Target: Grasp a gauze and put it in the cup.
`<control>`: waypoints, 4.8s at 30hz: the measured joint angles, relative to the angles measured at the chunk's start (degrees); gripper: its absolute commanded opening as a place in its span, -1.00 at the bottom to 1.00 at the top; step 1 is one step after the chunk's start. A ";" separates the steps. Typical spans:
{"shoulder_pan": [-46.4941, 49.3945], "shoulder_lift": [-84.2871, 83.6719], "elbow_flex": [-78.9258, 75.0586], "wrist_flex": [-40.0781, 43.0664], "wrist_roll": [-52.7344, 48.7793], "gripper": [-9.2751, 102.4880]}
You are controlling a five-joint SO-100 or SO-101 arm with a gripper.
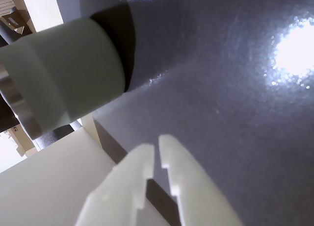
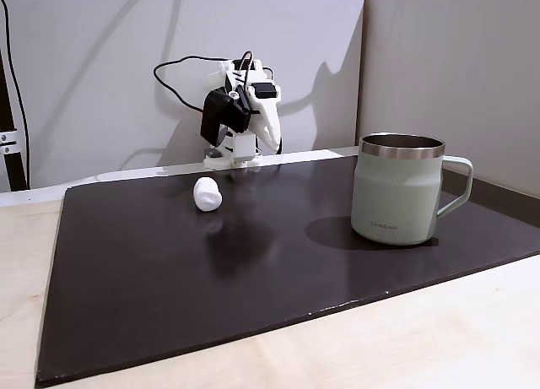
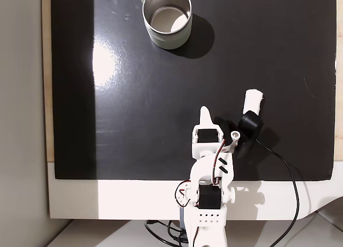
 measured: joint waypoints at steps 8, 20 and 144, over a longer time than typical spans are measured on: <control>3.43 0.00 0.09 0.00 4.13 -0.83; 3.43 0.00 0.09 0.00 4.83 -0.83; 8.61 -102.57 -130.08 55.28 -62.67 -0.83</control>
